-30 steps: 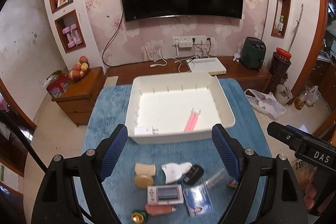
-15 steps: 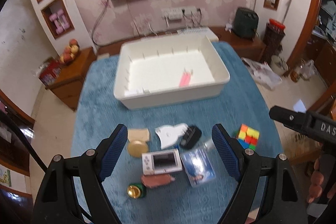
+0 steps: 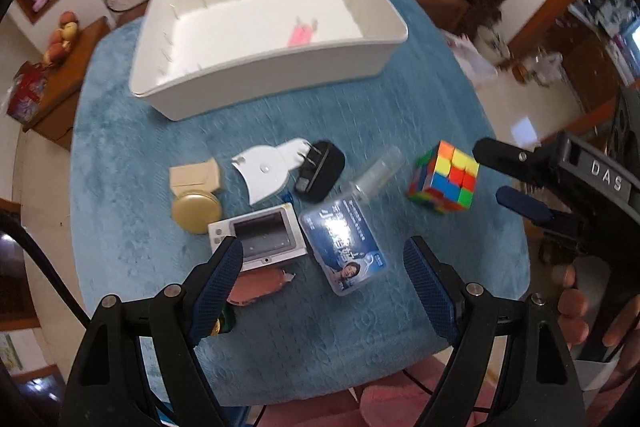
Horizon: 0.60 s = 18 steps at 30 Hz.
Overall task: Organize rigid objects
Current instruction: 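Move both tools back toward the remaining items on the table, then grasp the blue floss box with left tool while right tool grasps Rubik's cube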
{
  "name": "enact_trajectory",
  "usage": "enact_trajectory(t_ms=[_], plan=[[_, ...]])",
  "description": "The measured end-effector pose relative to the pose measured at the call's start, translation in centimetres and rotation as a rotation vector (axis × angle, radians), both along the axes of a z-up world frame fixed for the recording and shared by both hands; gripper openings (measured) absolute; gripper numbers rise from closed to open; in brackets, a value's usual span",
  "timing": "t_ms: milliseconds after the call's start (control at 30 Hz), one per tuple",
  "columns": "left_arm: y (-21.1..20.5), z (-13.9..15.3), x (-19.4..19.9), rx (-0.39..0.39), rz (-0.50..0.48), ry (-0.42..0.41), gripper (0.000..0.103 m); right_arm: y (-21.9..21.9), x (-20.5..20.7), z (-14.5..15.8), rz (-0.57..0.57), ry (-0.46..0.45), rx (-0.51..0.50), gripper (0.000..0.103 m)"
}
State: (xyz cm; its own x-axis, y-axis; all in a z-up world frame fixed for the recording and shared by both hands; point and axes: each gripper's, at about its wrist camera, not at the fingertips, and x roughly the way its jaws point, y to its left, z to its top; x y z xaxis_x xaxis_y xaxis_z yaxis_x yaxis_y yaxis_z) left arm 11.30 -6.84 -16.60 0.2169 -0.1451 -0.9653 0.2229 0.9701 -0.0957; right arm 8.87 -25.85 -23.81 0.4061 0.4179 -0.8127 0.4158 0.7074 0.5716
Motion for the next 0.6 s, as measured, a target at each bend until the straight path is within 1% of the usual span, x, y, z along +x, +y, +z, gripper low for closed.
enact_trajectory(t_ms=[133,200,267,400,600], plan=[[-1.1,-1.9,1.3,0.022,-0.073,0.083,0.085,-0.1,0.2,-1.4,-0.035,0.044,0.011,0.082],[-1.4,-2.8,1.7,0.022,-0.086,0.125,0.085,-0.2,0.4,-2.1,-0.048,0.067,0.020,0.082],[-1.7,-3.8,2.0,0.016,-0.093,0.168,0.085,-0.3,0.6,-2.8,-0.062,0.090,0.033,0.082],[-2.4,-5.7,2.6,0.035,-0.099,0.253,0.085,-0.4,0.7,-4.1,-0.072,0.130,0.044,0.082],[-2.8,-8.2,3.0,0.059,-0.078,0.363,0.085,-0.4,1.0,-5.7,-0.061,0.184,0.069,0.082]])
